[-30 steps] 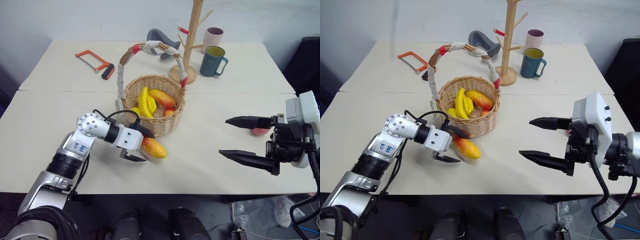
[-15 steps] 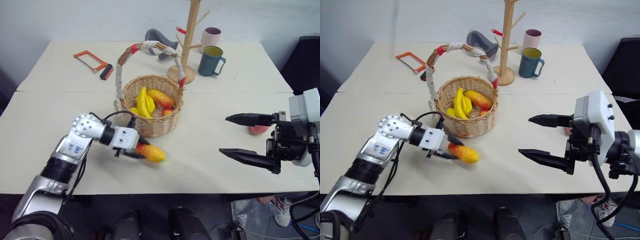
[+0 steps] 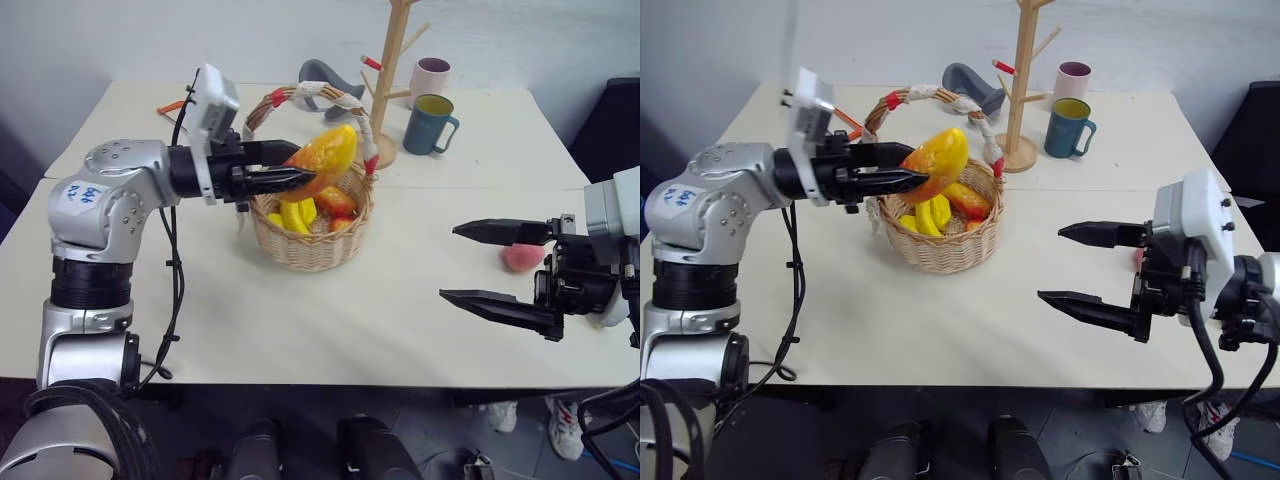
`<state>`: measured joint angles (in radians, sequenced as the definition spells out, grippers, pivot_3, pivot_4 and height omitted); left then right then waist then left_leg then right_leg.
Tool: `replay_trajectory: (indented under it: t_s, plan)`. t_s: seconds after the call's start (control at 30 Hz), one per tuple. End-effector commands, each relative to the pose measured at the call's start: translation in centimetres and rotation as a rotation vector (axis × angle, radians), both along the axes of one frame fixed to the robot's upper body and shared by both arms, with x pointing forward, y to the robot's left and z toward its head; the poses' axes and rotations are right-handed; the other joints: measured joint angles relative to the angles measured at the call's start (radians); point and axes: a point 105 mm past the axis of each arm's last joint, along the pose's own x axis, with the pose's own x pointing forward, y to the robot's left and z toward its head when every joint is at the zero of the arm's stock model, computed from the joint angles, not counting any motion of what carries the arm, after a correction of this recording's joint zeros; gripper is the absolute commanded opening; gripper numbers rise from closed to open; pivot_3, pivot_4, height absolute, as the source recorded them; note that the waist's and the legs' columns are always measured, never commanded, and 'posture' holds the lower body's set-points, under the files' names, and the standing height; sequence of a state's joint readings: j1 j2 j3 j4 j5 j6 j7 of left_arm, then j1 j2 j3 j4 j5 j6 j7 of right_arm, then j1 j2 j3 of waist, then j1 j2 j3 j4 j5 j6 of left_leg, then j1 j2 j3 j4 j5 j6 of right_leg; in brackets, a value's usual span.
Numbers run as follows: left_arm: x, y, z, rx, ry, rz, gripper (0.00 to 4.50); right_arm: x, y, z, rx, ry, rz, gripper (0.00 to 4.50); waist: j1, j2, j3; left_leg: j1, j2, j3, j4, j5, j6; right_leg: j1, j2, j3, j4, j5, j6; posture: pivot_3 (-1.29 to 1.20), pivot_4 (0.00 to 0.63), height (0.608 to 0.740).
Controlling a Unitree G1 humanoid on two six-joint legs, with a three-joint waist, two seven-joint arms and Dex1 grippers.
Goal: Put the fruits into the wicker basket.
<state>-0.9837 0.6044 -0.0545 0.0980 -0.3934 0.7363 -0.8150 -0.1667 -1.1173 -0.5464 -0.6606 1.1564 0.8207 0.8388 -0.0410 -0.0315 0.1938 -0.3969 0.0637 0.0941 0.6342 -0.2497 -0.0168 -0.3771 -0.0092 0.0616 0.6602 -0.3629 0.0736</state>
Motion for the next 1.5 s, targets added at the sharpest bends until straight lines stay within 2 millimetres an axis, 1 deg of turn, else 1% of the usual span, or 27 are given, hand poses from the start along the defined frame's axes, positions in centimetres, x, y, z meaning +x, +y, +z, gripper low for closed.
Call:
replay_trajectory:
  t_s: [0.03, 0.1, 0.17, 0.2, 0.27, 0.3, 0.33, 0.4, 0.43, 0.47, 0.53, 0.6, 0.67, 0.7, 0.77, 0.83, 0.93, 1.07, 1.13, 1.23, 1.3, 1.4, 1.47, 1.5]
  plan:
    - [0.1, -0.3, -0.2, 0.099, -0.075, 0.035, 1.89, 0.0, 0.2, 0.4, 0.005, -0.043, -0.001, 4.35, -0.005, 0.0, 0.0, 0.0, 0.001, 0.0, -0.001, 0.002, -0.003, 0.0, 0.0, 0.0, 0.0, 0.0, 0.0, 0.0, 0.15, 0.74]
    - [0.4, -0.1, -1.2, 0.153, -0.087, 0.059, 2.56, 0.1, 0.0, 0.4, 0.004, -0.046, -0.015, 4.35, -0.006, 0.0, 0.0, 0.0, 0.001, 0.001, -0.003, 0.004, -0.007, -0.001, 0.0, 0.0, -0.001, -0.001, -0.001, 0.0, 0.15, 0.74]
    - [0.8, 0.1, -1.5, 0.182, -0.113, 0.089, 3.04, 0.3, -0.2, 0.4, 0.002, -0.051, -0.033, 4.35, -0.005, 0.0, 0.0, 0.0, 0.001, 0.001, -0.004, 0.005, -0.008, -0.002, 0.0, 0.0, -0.001, -0.001, -0.002, 0.0, 0.15, 0.74]
    - [0.9, 0.1, -1.5, 0.187, -0.124, 0.095, 3.36, 0.4, -0.3, 0.4, 0.002, -0.053, -0.041, 4.35, -0.004, 0.0, 0.0, 0.0, 0.001, 0.001, -0.004, 0.005, -0.009, -0.002, 0.0, 0.0, -0.001, -0.001, -0.002, 0.0, 0.15, 0.74]
    - [0.5, -0.3, -1.2, 0.151, -0.127, 0.066, 3.93, 0.6, -0.7, 0.5, 0.005, -0.062, -0.078, 4.35, 0.0, 0.0, 0.0, -0.001, 0.001, 0.001, -0.004, 0.005, -0.009, -0.002, 0.0, -0.001, -0.001, -0.001, -0.002, 0.0, 0.15, 0.74]
    - [0.1, -0.6, -0.8, 0.115, -0.124, 0.033, 4.28, 0.9, -1.1, 0.5, 0.003, -0.069, -0.11, 4.35, 0.003, 0.0, 0.0, -0.001, 0.001, 0.001, -0.003, 0.005, -0.008, -0.002, 0.0, 0.0, -0.001, -0.001, -0.002, 0.0, 0.15, 0.74]
    - [-0.4, -0.9, -0.4, 0.079, -0.119, -0.007, 4.47, 1.1, -1.5, 0.5, 0.0, -0.077, -0.142, 4.35, 0.004, 0.0, 0.0, -0.001, 0.001, 0.001, -0.003, 0.004, -0.008, -0.002, 0.0, 0.0, -0.001, -0.001, -0.002, 0.0, 0.15, 0.74]
    - [-1.3, -1.2, 0.3, 0.031, -0.114, -0.073, 4.47, 1.4, -2.1, 0.4, -0.003, -0.086, -0.189, 4.35, 0.008, 0.0, 0.0, -0.001, 0.001, 0.001, -0.002, 0.004, -0.008, -0.002, 0.0, -0.001, -0.001, -0.001, -0.002, 0.0, 0.15, 0.74]
    - [-3.5, -1.2, 1.5, -0.033, -0.099, -0.232, 4.47, 1.9, -3.7, 0.4, 0.009, -0.088, -0.281, 4.35, 0.01, 0.0, 0.0, -0.001, 0.001, 0.001, -0.002, 0.004, -0.008, -0.002, 0.0, -0.001, -0.001, -0.001, -0.002, 0.0, 0.15, 0.74]
    - [-5.2, -1.1, 2.4, -0.073, -0.095, -0.351, 4.47, 2.2, -4.8, 0.3, 0.018, -0.089, -0.349, 4.35, 0.01, 0.0, 0.0, -0.002, 0.001, 0.001, -0.003, 0.005, -0.008, -0.002, 0.0, -0.001, -0.001, -0.001, -0.002, 0.0, 0.15, 0.74]
    - [-8.5, -0.4, 3.7, -0.107, -0.072, -0.565, 4.47, 2.5, -8.0, -0.6, 0.007, -0.071, -0.501, 4.35, 0.012, 0.0, 0.0, -0.002, 0.001, 0.0, -0.003, 0.005, -0.009, -0.003, 0.0, -0.002, -0.001, -0.001, -0.002, 0.0, 0.15, 0.74]
    - [-9.6, 0.0, 4.2, -0.107, -0.054, -0.625, 4.47, 2.3, -10.4, -1.5, 0.016, -0.024, -0.602, 4.35, 0.013, 0.001, -0.001, -0.005, 0.001, 0.0, -0.003, 0.005, -0.01, -0.006, 0.0, -0.002, -0.001, -0.001, -0.002, 0.0, 0.15, 0.74]
    - [-9.9, 0.1, 4.2, -0.097, -0.032, -0.644, 4.49, 2.2, -12.3, -2.5, 0.032, 0.029, -0.686, 4.43, 0.013, 0.001, -0.001, -0.005, 0.001, 0.001, -0.002, 0.005, -0.01, -0.005, 0.0, -0.002, -0.001, -0.001, -0.002, 0.0, 0.15, 0.74]
    - [-10.2, 0.2, 3.9, -0.081, -0.023, -0.659, 4.49, 2.3, -13.0, -3.1, 0.034, 0.045, -0.716, 4.43, 0.013, 0.001, -0.001, -0.004, 0.0, 0.001, -0.002, 0.006, -0.01, -0.005, 0.0, -0.002, -0.001, -0.001, -0.002, 0.0, 0.15, 0.74]
    - [-10.6, 0.2, 3.4, -0.052, -0.018, -0.678, 4.49, 2.8, -13.9, -4.0, 0.038, 0.069, -0.771, 4.43, 0.011, 0.001, -0.001, -0.003, 0.0, 0.0, -0.001, 0.007, -0.01, -0.003, 0.001, -0.001, 0.0, -0.001, -0.002, 0.0, 0.15, 0.74]
    - [-10.6, 0.1, 2.9, -0.04, -0.023, -0.67, 4.49, 3.6, -14.6, -4.9, 0.036, 0.078, -0.812, 4.43, 0.007, 0.001, 0.0, 0.0, 0.0, 0.0, -0.001, 0.008, -0.009, 0.0, 0.001, -0.001, 0.0, 0.0, -0.001, 0.0, 0.15, 0.74]
    - [-10.4, -0.2, 2.1, -0.011, -0.042, -0.641, 4.49, 5.8, -15.8, -6.4, 0.039, 0.079, -0.9, 4.43, -0.003, 0.0, 0.0, 0.005, -0.001, 0.002, -0.003, 0.005, -0.003, 0.003, 0.0, 0.001, 0.0, 0.001, -0.002, 0.0, 0.15, 0.74]
    - [-10.4, -0.4, 1.2, 0.021, -0.061, -0.622, 4.49, 9.0, -17.1, -8.4, 0.08, 0.1, -0.993, 4.43, -0.017, 0.001, 0.0, 0.006, -0.001, 0.002, -0.005, 0.005, -0.003, 0.002, 0.0, 0.001, 0.001, 0.001, -0.002, 0.0, 0.15, 0.74]
    - [-10.3, -0.3, 1.1, 0.034, -0.077, -0.606, 4.49, 10.6, -17.0, -9.4, 0.103, 0.131, -1.001, 4.43, -0.018, 0.001, 0.0, 0.005, 0.0, 0.002, -0.005, 0.008, -0.01, 0.001, 0.001, 0.001, 0.001, 0.001, -0.003, 0.0, 0.15, 0.74]
    - [-10.0, -0.3, 1.1, 0.034, -0.097, -0.585, 4.49, 12.7, -17.1, -10.4, 0.113, 0.158, -1.027, 4.43, -0.017, 0.001, 0.0, 0.005, 0.001, 0.003, -0.006, 0.008, -0.011, 0.0, 0.002, 0.002, 0.001, 0.0, -0.004, 0.0, 0.15, 0.74]
    - [-9.9, -0.2, 1.2, 0.028, -0.106, -0.575, 4.49, 14.0, -16.8, -10.8, 0.135, 0.172, -1.027, 4.43, -0.018, 0.001, 0.0, 0.004, 0.001, 0.003, -0.006, 0.008, -0.011, 0.0, 0.002, 0.002, 0.0, 0.0, -0.004, 0.0, 0.15, 0.74]
    - [-9.8, -0.1, 1.2, 0.027, -0.114, -0.567, 4.49, 15.1, -16.5, -11.2, 0.153, 0.19, -1.028, 4.43, -0.017, 0.001, 0.0, 0.004, 0.001, 0.004, -0.006, 0.008, -0.011, -0.001, 0.002, 0.002, 0.0, 0.0, -0.004, 0.0, 0.15, 0.74]
    - [-9.7, -0.1, 1.2, 0.028, -0.119, -0.56, 4.49, 15.7, -16.6, -11.9, 0.135, 0.21, -1.047, 4.43, -0.015, 0.001, 0.0, 0.004, 0.001, 0.004, -0.005, 0.008, -0.011, 0.0, 0.001, 0.002, 0.001, 0.0, -0.004, 0.0, 0.15, 0.74]
    - [-9.7, 0.0, 1.3, 0.028, -0.125, -0.554, 4.5, 16.0, -16.9, -12.4, 0.125, 0.228, -1.076, 4.27, -0.016, 0.001, 0.0, 0.004, 0.001, 0.004, -0.005, 0.008, -0.011, 0.0, 0.001, 0.002, 0.001, 0.0, -0.004, 0.0, 0.15, 0.74]
